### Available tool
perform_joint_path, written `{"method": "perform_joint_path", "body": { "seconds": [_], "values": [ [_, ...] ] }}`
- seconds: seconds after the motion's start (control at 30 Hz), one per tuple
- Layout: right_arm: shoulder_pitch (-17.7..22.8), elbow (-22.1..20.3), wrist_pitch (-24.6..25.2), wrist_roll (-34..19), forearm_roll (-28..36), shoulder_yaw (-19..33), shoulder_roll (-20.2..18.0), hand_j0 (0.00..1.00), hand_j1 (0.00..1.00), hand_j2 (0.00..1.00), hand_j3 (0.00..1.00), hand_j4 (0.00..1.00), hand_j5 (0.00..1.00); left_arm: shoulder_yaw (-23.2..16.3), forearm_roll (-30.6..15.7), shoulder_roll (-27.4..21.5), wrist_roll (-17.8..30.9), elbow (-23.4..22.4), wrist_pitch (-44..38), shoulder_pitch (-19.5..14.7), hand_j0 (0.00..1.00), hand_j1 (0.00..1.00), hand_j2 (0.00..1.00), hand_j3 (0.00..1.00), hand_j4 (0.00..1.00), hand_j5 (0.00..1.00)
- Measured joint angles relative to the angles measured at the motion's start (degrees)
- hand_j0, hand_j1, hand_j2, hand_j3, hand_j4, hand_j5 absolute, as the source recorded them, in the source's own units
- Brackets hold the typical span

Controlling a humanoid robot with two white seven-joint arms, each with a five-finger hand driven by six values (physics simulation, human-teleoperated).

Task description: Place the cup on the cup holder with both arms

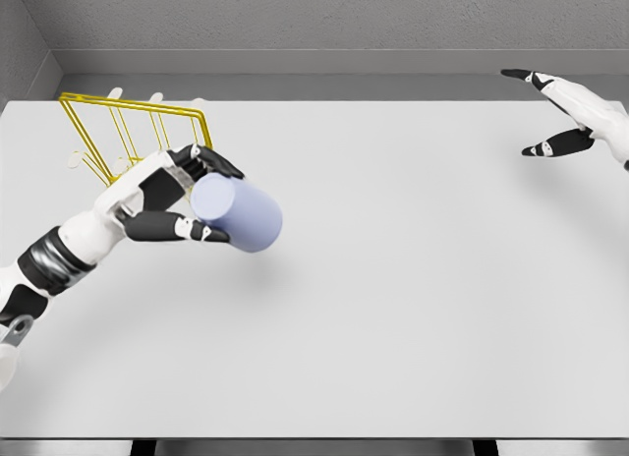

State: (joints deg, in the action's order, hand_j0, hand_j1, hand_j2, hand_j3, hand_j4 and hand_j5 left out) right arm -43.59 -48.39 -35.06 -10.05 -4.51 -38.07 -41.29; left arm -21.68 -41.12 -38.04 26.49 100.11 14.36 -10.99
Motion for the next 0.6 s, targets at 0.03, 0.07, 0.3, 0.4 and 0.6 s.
{"method": "perform_joint_path", "body": {
  "seconds": [0.03, 0.07, 0.3, 0.4, 0.6],
  "values": [
    [0.0, 0.0, 0.0, 0.0, 0.0, 0.0, 0.0, 1.00, 1.00, 1.00, 1.00, 1.00, 1.00, 0.4, -0.3, -0.3, 0.0, 0.0, 0.0, -0.1, 0.39, 0.39, 0.39, 0.39, 0.39, 0.39],
    [0.0, 0.0, 0.0, 0.0, 0.0, 0.0, -0.1, 1.00, 1.00, 1.00, 1.00, 1.00, 1.00, 0.6, -0.5, -0.5, 0.0, 0.1, 0.0, -0.2, 0.39, 0.39, 0.39, 0.39, 0.39, 0.39],
    [0.0, 0.0, 0.0, 0.0, 0.0, 0.0, 0.2, 1.00, 1.00, 1.00, 1.00, 1.00, 1.00, 2.1, -2.1, -1.8, 0.0, 0.1, 0.0, -0.9, 0.39, 0.39, 0.39, 0.39, 0.39, 0.39],
    [0.0, 0.0, 0.0, 0.0, 0.0, 0.0, 0.2, 1.00, 1.00, 1.00, 1.00, 1.00, 1.00, 2.5, -2.6, -2.4, -0.1, 0.1, 0.0, -1.3, 0.38, 0.38, 0.38, 0.38, 0.38, 0.38],
    [0.0, 0.0, 0.0, 0.0, 0.0, 0.0, 0.3, 1.00, 1.00, 1.00, 1.00, 1.00, 1.00, 3.6, -3.2, -3.6, -0.2, 0.0, 0.0, -1.9, 0.38, 0.38, 0.38, 0.38, 0.38, 0.38]
  ]
}}
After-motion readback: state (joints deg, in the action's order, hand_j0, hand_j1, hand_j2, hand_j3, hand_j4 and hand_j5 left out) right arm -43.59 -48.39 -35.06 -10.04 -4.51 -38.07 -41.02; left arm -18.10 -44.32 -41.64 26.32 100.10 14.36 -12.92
